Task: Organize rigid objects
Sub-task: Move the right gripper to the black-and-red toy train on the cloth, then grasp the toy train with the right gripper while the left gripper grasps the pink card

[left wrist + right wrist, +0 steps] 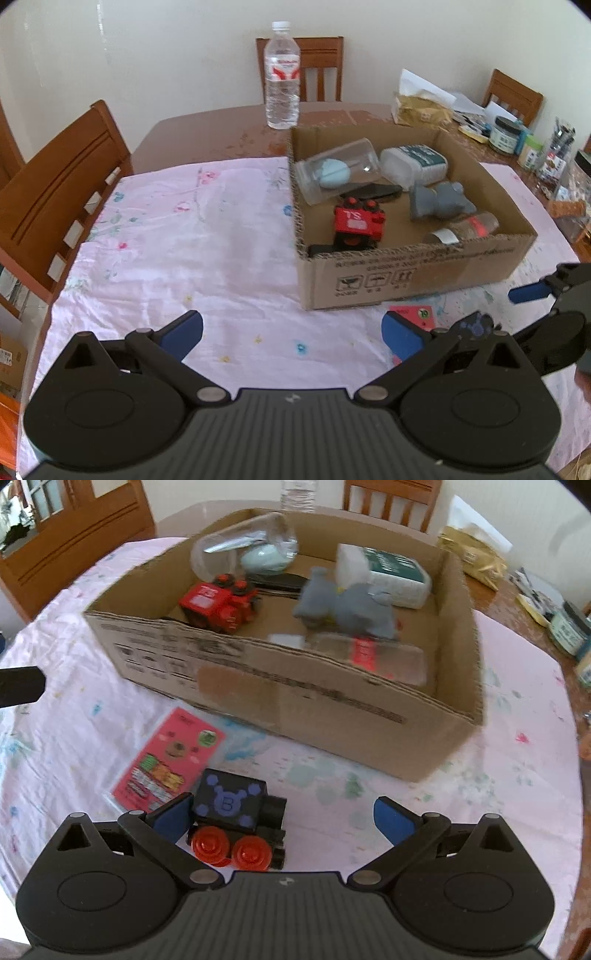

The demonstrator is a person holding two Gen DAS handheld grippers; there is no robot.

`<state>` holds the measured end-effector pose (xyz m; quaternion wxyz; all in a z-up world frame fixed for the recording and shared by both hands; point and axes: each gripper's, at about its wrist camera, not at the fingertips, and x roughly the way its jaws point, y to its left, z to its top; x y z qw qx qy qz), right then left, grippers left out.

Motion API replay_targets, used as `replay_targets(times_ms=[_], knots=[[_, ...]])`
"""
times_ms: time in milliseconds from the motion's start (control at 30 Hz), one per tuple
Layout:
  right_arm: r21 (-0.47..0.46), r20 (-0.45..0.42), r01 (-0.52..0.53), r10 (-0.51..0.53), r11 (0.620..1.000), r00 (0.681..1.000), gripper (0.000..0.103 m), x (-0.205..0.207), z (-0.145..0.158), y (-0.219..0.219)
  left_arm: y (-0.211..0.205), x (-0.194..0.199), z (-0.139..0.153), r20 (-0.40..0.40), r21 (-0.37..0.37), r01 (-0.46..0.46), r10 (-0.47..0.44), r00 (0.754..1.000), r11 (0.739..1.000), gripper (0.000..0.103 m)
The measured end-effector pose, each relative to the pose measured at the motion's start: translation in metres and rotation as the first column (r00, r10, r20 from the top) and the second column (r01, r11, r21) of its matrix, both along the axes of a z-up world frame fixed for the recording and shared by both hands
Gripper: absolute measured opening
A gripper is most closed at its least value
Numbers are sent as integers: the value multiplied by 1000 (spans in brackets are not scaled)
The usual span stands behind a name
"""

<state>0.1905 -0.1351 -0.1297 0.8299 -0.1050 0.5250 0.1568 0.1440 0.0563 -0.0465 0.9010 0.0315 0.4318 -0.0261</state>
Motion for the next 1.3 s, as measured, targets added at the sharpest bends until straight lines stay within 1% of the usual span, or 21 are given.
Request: replay_targets(times_ms=[100, 200, 267, 400, 567, 633, 733, 867, 933, 1033, 1167, 1267, 1300], knots=[[-48, 2, 19, -19, 999, 1000, 103, -1, -2, -14, -7, 2, -3, -9, -3, 22, -22, 1000, 1000, 102], [-70, -1, 46, -46, 996, 999, 103, -3, -3, -30, -15, 3, -4, -15, -5, 44, -44, 999, 999, 102], [-77, -3, 66, -67, 995, 998, 103, -4, -5, -41, -19, 4, -5, -19, -4, 57, -57, 998, 998, 102], [-64, -10, 105, -106, 992, 994, 103, -2, -7, -58, -28, 6, -8, -27, 2, 81, -81, 996, 997, 102], [-84, -7, 170, -171, 982, 985, 103, 0, -6, -80, -37, 9, -16, -49, 8, 109, -109, 993, 994, 102], [-74, -3, 164, -165, 984, 986, 103, -5, -5, -79, -41, 10, -20, -58, 10, 119, -118, 991, 993, 102], [-24, 5, 135, -135, 991, 991, 103, -7, -3, -70, -46, 12, -26, -73, 10, 130, -129, 989, 991, 102], [-19, 47, 146, -145, 989, 988, 103, 0, -6, -54, -53, 16, -34, -93, 3, 144, -143, 985, 990, 102], [-27, 44, 158, -157, 987, 987, 103, 5, -10, -52, -57, 17, -38, -102, 1, 154, -153, 983, 988, 102], [7, 30, 164, -164, 986, 986, 103, 8, -12, -60, -64, 18, -44, -109, 9, 170, -168, 980, 985, 102], [13, 42, 141, -142, 990, 989, 103, 3, -12, -71, -76, 20, -57, -129, 13, 186, -183, 975, 983, 102], [15, 45, 128, -129, 992, 991, 103, 2, -14, -73, -84, 21, -65, -135, 31, 198, -192, 972, 980, 102], [15, 44, 128, -128, 992, 991, 103, 2, -14, -73, -87, 21, -66, -134, 39, 201, -194, 972, 979, 100]])
